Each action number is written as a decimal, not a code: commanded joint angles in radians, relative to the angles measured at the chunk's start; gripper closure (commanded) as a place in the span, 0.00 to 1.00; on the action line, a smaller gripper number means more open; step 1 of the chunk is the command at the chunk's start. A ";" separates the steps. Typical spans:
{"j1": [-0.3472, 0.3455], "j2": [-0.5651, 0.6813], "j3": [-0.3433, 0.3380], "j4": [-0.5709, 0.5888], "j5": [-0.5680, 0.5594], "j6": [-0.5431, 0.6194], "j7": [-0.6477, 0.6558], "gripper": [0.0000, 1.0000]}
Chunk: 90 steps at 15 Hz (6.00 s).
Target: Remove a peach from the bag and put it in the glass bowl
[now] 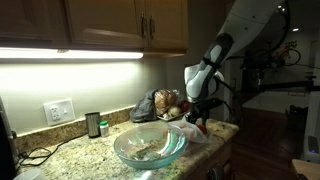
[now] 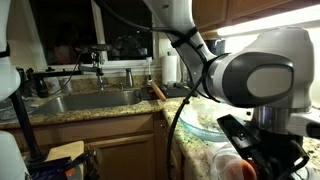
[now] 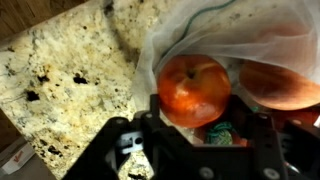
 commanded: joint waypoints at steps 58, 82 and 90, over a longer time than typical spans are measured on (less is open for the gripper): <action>0.061 -0.101 -0.017 -0.051 -0.043 0.080 0.010 0.57; 0.085 -0.152 -0.018 -0.070 -0.089 0.102 0.023 0.57; 0.095 -0.161 -0.020 -0.078 -0.109 0.122 0.030 0.57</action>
